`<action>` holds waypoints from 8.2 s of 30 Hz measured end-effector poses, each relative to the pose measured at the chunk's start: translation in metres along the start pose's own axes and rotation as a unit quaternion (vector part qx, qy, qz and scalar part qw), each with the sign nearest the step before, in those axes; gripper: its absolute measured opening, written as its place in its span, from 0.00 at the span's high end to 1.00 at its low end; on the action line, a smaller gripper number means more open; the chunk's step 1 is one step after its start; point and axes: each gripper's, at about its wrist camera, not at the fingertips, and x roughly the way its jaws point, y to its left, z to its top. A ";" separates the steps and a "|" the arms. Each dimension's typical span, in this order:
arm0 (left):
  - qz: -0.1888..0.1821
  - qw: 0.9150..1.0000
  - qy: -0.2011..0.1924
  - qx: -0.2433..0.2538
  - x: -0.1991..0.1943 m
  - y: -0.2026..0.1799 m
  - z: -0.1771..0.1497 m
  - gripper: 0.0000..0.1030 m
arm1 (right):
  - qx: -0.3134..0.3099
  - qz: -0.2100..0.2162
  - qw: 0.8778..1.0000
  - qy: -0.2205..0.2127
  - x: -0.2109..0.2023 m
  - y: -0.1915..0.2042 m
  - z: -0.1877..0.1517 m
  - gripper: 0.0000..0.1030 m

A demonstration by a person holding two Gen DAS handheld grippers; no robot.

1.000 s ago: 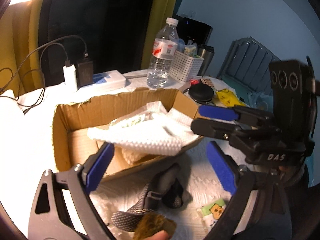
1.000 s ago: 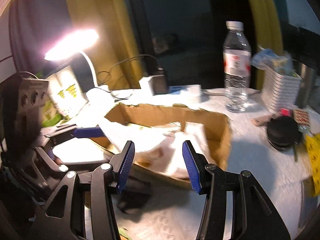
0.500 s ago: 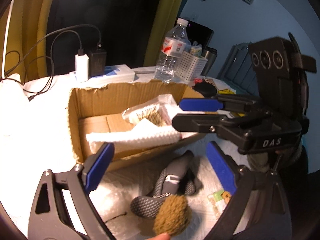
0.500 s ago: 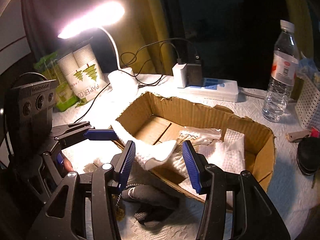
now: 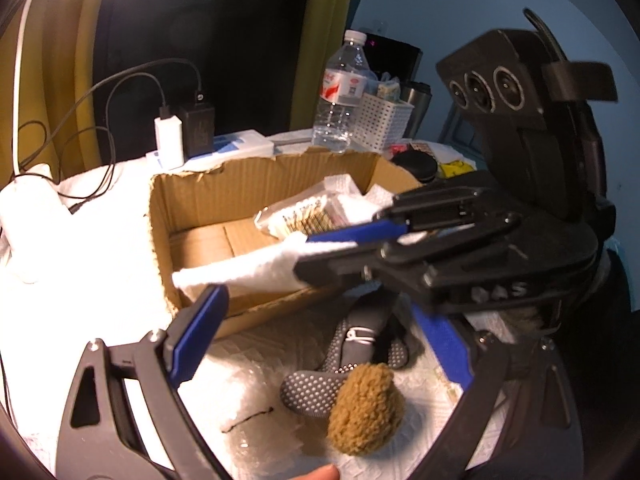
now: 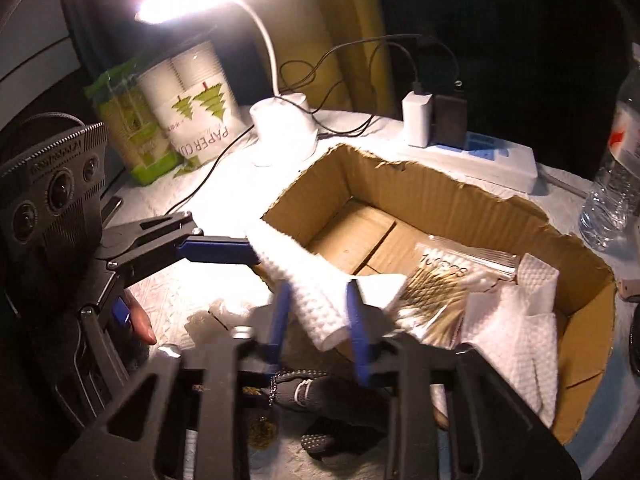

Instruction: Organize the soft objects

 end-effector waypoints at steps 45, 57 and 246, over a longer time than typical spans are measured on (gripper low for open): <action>0.090 0.993 -0.053 -0.061 -0.054 0.006 -0.002 0.09 | 0.094 -0.246 0.962 -0.064 -0.070 -0.042 -0.052 0.62; 0.071 0.996 -0.043 -0.042 -0.058 -0.017 -0.024 0.09 | 0.093 -0.227 0.965 -0.091 -0.096 0.015 -0.078 0.48; 0.086 0.996 -0.038 -0.006 -0.036 -0.014 0.024 0.28 | 0.127 -0.196 0.963 -0.132 -0.094 -0.016 -0.052 0.38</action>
